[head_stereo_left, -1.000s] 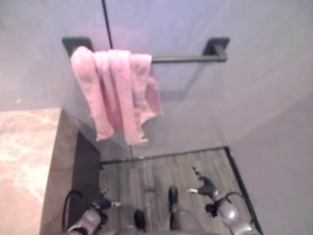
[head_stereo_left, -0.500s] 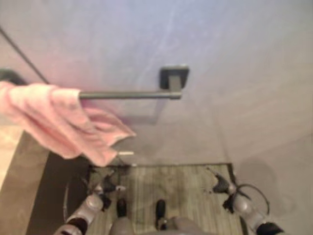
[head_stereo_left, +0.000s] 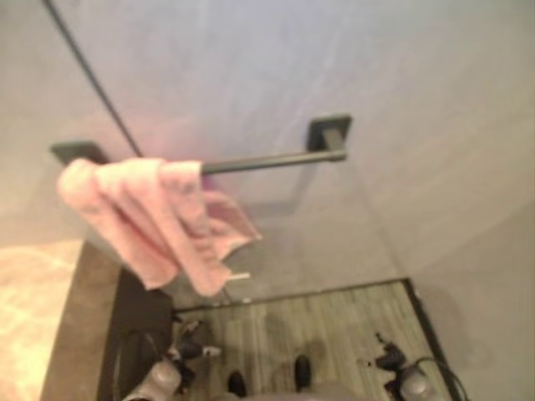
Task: Put brush and paste in cup on sink, flatten towel.
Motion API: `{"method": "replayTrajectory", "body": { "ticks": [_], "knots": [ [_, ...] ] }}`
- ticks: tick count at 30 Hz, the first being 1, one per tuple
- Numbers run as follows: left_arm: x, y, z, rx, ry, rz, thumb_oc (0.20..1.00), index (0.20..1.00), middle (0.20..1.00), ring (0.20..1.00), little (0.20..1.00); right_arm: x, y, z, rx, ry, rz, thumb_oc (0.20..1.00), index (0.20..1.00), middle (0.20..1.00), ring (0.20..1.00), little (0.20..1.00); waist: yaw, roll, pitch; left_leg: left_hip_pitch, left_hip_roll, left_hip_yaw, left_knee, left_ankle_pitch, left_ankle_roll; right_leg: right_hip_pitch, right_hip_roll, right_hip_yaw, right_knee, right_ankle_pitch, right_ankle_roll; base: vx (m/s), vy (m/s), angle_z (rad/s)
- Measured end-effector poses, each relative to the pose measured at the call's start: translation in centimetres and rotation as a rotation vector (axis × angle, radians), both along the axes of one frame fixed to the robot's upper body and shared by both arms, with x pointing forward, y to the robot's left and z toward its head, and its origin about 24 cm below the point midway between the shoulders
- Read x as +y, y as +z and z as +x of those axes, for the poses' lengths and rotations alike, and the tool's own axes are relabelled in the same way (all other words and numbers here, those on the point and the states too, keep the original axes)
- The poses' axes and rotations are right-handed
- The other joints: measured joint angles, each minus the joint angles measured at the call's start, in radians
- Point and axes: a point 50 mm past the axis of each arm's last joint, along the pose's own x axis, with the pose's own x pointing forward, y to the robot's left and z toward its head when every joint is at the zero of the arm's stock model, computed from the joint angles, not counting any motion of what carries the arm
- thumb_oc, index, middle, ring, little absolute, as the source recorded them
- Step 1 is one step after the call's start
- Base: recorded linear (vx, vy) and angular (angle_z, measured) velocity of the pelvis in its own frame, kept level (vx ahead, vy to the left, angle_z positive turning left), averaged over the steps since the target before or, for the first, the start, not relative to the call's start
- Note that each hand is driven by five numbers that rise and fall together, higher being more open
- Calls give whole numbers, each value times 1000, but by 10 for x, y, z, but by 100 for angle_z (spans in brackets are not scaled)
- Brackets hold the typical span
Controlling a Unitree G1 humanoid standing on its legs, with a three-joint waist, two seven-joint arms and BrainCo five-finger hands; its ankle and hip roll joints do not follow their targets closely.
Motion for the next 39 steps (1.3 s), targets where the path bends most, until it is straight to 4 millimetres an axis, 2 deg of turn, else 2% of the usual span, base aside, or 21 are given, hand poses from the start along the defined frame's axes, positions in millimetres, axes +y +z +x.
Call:
{"method": "replayTrajectory", "body": {
  "ticks": [3, 5, 9, 11, 14, 16, 20, 22, 24, 30, 34, 39],
  "knots": [
    [0, 5, -7, -21, -34, -17, 1000, 1000, 1000, 1000, 1000, -1, 0, -1, -5, -16, 4, 1000, 1000, 1000, 1000, 1000, 6, 14, 0, -14, -19, -21, 5, 16, 15, -3, -19, -23, -5, 11, 11, -61, 23, 20],
    [-5, 14, -2, -80, -81, -51, 1000, 1000, 1000, 1000, 1000, -3, -1, -6, 5, -40, 1, 1000, 1000, 1000, 1000, 1000, 12, 21, -3, -22, -24, -34, 5, 18, 18, -4, -25, -38, -4, 10, 13, -37, 13, 24],
    [-13, 32, 5, -163, -165, -107, 1000, 1000, 1000, 1000, 1000, -6, 1, -2, -6, -47, -5, 1000, 1000, 1000, 1000, 1000, 31, 32, -3, -28, -26, -49, 5, 21, 22, -3, -27, -52, -5, 9, 13, -33, 12, 12],
    [-15, 52, 15, -228, -281, -118, 1000, 1000, 1000, 1000, 1000, -12, 6, 11, -21, -36, -30, 1000, 1000, 1000, 1000, 1000, 55, 44, -3, -30, -26, -52, 5, 23, 21, -2, -27, -56, -7, 8, 15, -25, 21, 4],
    [-19, 71, 17, -279, -384, -147, 1000, 1000, 1000, 1000, 1000, -21, 7, 9, 9, -47, -61, 1000, 1000, 1000, 1000, 1000, 63, 49, -3, -32, -26, -61, 3, 24, 19, 1, -27, -65, -7, 8, 16, -7, 21, 9],
    [-22, 77, 19, -290, -410, -157, 1000, 1000, 1000, 1000, 1000, -21, 7, 10, 9, -46, -62, 1000, 1000, 1000, 1000, 1000, 65, 51, -4, -36, -26, -67, 3, 25, 17, 0, -28, -72, -7, 7, 16, -13, 33, 13],
    [-29, 118, 29, -404, -530, -211, 1000, 1000, 1000, 1000, 1000, -19, 6, 11, 36, 9, -85, 1000, 1000, 1000, 1000, 1000, 69, 50, -2, -45, -27, -80, 4, 32, 16, -2, -29, -87, -2, 7, 16, -11, 32, 9],
    [-28, 134, 32, -440, -558, -237, 1000, 1000, 1000, 1000, 1000, -19, 6, 10, 41, 8, -85, 1000, 1000, 1000, 1000, 1000, 68, 52, -1, -45, -28, -80, 4, 32, 16, -3, -30, -87, -1, 7, 16, 0, 0, 0],
    [-25, 158, 36, -483, -618, -258, 1000, 1000, 1000, 1000, 1000, -20, 6, 12, 52, 11, -83, 1000, 1000, 1000, 1000, 1000, 71, 56, -1, -46, -29, -83, 3, 33, 15, -2, -31, -90, -5, 6, 17, 0, 0, 0],
    [-8, 204, 35, -545, -607, -364, 1000, 1000, 1000, 1000, 1000, -21, 3, 3, 105, 23, -75, 1000, 1000, 1000, 1000, 1000, 78, 61, -3, -54, -32, -97, 4, 33, 14, -3, -34, -102, -1, 4, 20, -2, 13, 5],
    [-2, 224, 35, -598, -583, -394, 1000, 1000, 1000, 1000, 1000, -20, 0, -4, 134, 62, -87, 1000, 1000, 1000, 1000, 1000, 100, 61, -3, -63, -35, -111, 5, 38, 11, -5, -36, -117, 0, 3, 22, -2, 14, 14],
    [16, 243, 35, -689, -493, -401, 1000, 1000, 1000, 1000, 1000, -21, -4, -22, 171, 44, -72, 1000, 1000, 1000, 1000, 1000, 123, 56, -5, -65, -41, -146, 5, 40, 10, 12, -42, -153, 0, -6, 34, 7, 15, 22]
  ]
}}
